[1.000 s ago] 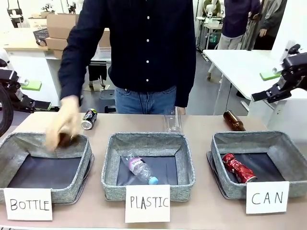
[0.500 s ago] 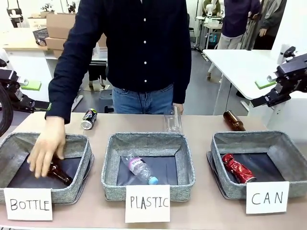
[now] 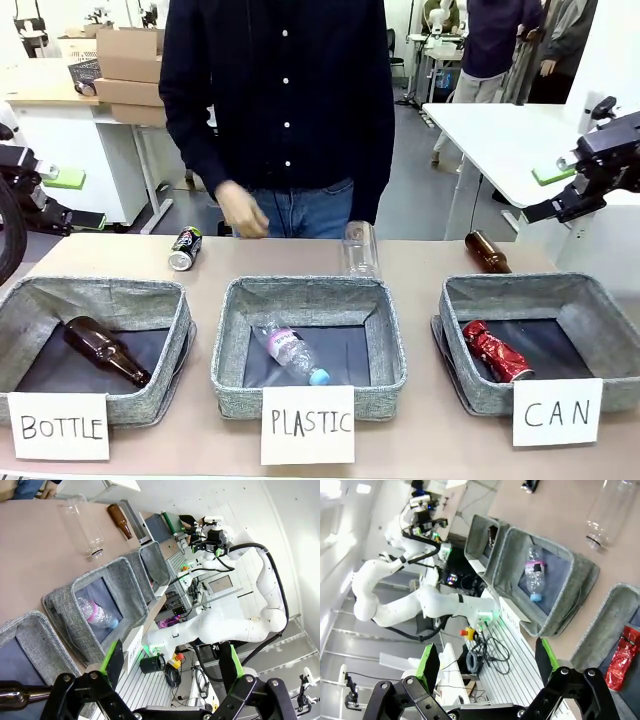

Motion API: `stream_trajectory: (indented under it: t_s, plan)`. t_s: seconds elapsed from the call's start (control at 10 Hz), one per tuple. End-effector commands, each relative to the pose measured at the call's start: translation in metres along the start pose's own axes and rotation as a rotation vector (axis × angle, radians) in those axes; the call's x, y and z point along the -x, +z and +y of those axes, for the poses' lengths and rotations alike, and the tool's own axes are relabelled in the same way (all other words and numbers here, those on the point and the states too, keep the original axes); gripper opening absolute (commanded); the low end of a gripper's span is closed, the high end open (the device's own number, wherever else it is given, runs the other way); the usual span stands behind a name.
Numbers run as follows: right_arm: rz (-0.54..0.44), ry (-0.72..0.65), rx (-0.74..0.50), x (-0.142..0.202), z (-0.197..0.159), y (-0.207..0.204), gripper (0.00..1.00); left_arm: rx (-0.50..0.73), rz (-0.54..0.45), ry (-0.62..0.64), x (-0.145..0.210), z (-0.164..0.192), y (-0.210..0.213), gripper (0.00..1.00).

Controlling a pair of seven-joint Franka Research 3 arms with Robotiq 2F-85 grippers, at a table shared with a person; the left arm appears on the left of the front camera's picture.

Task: Sort the can waste into the basket.
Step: Pick up the can waste from the table and place it in the right Fabric basket.

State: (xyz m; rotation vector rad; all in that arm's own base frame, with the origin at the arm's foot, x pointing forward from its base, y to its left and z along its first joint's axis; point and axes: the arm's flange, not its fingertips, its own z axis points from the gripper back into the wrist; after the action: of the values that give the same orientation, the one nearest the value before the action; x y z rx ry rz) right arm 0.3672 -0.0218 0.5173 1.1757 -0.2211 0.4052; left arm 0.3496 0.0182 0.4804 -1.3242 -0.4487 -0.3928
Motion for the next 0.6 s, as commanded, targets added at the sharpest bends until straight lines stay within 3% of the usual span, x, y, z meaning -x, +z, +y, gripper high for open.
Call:
stream_trajectory:
  t_s: [0.0,0.2,0.3,0.5]
  plan:
    - [-0.006,0.032,0.013,-0.001,-0.001,0.002,1.0,-0.144,0.011,0.067,-0.041,0.002,-0.012,1.0]
    - [-0.006,0.032,0.013,-0.001,-0.001,0.002,1.0,-0.585,0.165,0.209,-0.123,0.039,-0.046,1.0]
    - [-0.006,0.032,0.013,-0.001,-0.001,0.002,1.0,-0.875,0.154,0.227,-0.153,0.055,-0.063,1.0]
    - [-0.006,0.032,0.013,-0.001,-0.001,0.002,1.0,-1.158,0.318,0.174,-0.184,0.087,-0.095,1.0]
